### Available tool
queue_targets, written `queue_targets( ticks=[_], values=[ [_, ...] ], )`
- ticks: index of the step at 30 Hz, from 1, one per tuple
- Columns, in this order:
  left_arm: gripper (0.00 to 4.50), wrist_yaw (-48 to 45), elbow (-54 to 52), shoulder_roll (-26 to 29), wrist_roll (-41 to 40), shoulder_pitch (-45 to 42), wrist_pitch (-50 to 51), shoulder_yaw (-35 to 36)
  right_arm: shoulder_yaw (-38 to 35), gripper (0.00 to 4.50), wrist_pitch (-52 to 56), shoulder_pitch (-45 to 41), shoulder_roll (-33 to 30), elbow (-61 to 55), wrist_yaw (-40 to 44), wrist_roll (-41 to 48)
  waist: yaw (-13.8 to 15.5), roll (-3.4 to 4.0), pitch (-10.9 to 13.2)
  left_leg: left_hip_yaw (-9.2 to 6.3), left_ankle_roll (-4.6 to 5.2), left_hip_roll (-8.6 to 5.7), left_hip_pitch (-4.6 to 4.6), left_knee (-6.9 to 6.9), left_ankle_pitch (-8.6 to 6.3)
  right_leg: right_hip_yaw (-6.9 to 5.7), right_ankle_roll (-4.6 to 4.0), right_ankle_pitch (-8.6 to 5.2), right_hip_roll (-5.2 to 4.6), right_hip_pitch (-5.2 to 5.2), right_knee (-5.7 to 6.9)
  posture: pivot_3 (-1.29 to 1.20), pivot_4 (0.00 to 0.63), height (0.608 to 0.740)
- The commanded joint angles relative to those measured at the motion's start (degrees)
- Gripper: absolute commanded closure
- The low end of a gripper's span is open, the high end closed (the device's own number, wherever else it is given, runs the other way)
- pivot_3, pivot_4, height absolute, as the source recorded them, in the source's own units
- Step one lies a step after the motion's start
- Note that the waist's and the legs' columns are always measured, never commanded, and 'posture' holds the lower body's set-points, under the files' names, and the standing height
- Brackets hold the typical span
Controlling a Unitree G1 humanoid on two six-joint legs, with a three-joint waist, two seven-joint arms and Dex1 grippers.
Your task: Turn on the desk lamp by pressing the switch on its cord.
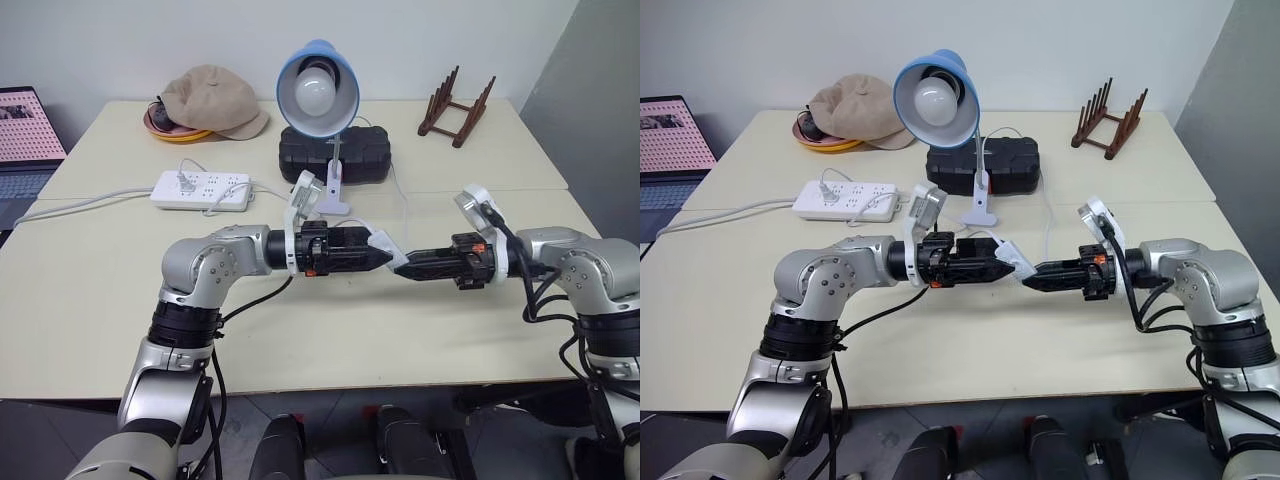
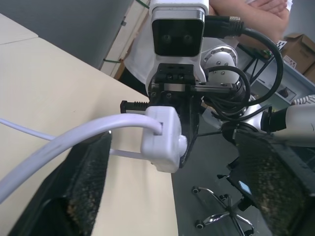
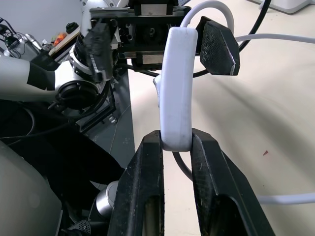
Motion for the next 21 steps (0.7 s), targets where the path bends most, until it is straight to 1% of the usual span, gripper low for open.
queue_targets(
  ticks=[1, 5, 8, 13, 16, 21],
  values=[
    [1.45, -0.96, -0.91, -0.04, -0.39, -1.08, -1.02, -0.15, -2.39, 4.1, 0.23, -0.35, -1.02, -2.24, -0.27, 2.07, 0.01, 0.0, 0.0, 0.0, 0.0, 0.0, 0.0, 0.0, 0.0, 0.0, 0.0, 0.0, 0.0, 0.0, 0.0, 0.0, 0.15, 0.74],
    [2.2, -0.74, -1.12, -0.34, -0.2, -0.96, -1.27, -0.34, -2.3, 4.1, 0.36, -0.4, -0.87, -2.52, -0.47, 2.29, 0.01, 0.0, 0.0, 0.0, 0.0, 0.0, 0.0, 0.0, 0.0, 0.0, 0.0, 0.0, 0.0, 0.0, 0.0, 0.0, 0.15, 0.74],
    [2.88, -0.4, -1.43, -0.52, -0.55, -0.84, -0.93, -0.15, -2.12, 4.1, 0.37, -0.53, -0.67, -2.56, -0.52, 2.38, 0.0, 0.0, 0.0, 0.0, 0.0, 0.0, 0.0, 0.0, 0.0, 0.0, 0.0, 0.0, 0.0, -0.01, 0.0, 0.0, 0.15, 0.74],
    [3.69, 0.49, -1.84, -0.75, -1.54, -0.71, 0.03, 0.71, -1.78, 4.1, 0.12, -0.22, -0.85, -2.85, -0.4, 2.54, 0.01, 0.0, 0.0, 0.0, 0.0, 0.0, -0.01, 0.0, 0.0, 0.0, 0.0, 0.0, 0.0, -0.01, -0.01, 0.0, 0.15, 0.74],
    [3.95, 0.51, -2.0, -0.35, -1.98, -0.57, 0.23, 0.77, -1.48, 4.1, -0.13, 0.01, -0.93, -2.75, -0.16, 2.35, 0.0, 0.0, 0.0, 0.0, 0.0, 0.0, 0.0, 0.0, 0.0, 0.0, 0.0, 0.0, 0.0, -0.01, -0.01, 0.0, 0.15, 0.74],
    [3.98, 0.31, -2.29, 0.17, -3.15, -0.24, 1.3, 0.81, -0.92, 4.1, -0.77, 0.19, -1.12, -2.36, 0.14, 1.99, 0.0, 0.0, 0.0, 0.0, 0.0, 0.0, 0.0, 0.0, 0.0, 0.0, 0.0, 0.0, 0.0, -0.01, -0.02, 0.0, 0.15, 0.74]
  ],
)
